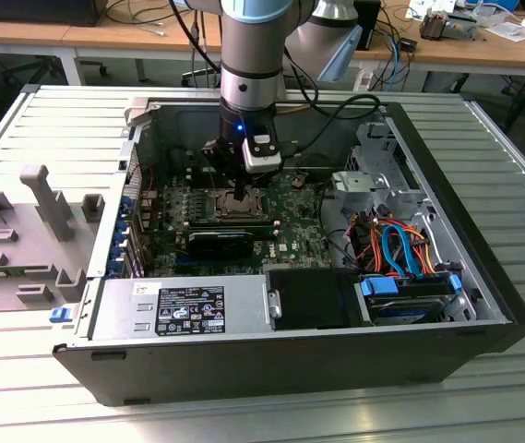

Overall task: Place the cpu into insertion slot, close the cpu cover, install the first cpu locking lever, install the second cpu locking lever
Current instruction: 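Install the second cpu locking lever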

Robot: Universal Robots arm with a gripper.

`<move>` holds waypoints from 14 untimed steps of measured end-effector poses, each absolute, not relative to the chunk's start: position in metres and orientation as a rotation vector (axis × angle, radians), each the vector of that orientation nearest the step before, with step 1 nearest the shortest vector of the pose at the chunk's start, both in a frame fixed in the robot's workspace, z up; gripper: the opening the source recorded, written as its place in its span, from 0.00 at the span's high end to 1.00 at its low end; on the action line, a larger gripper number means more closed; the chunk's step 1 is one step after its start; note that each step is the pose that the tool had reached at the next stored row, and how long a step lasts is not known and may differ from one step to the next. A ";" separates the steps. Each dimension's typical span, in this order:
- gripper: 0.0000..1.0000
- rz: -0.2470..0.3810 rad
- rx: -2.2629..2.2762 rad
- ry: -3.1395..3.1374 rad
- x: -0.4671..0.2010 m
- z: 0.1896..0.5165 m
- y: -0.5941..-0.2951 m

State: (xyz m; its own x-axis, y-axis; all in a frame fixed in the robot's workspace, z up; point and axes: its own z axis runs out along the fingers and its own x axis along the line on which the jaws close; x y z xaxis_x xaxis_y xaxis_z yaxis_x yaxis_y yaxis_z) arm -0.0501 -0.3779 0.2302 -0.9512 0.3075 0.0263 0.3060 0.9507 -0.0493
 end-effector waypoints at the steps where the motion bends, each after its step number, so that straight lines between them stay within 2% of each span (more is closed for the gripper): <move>1: 0.89 0.069 -0.480 -3.070 -0.050 0.230 -0.378; 14: 0.89 0.070 -0.444 -3.076 -0.050 0.230 -0.378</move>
State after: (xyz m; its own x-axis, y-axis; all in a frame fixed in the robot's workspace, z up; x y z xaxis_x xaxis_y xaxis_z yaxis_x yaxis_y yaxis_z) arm -0.0501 -0.3778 0.2302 -0.9586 0.2835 0.0263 0.2820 0.9582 -0.0493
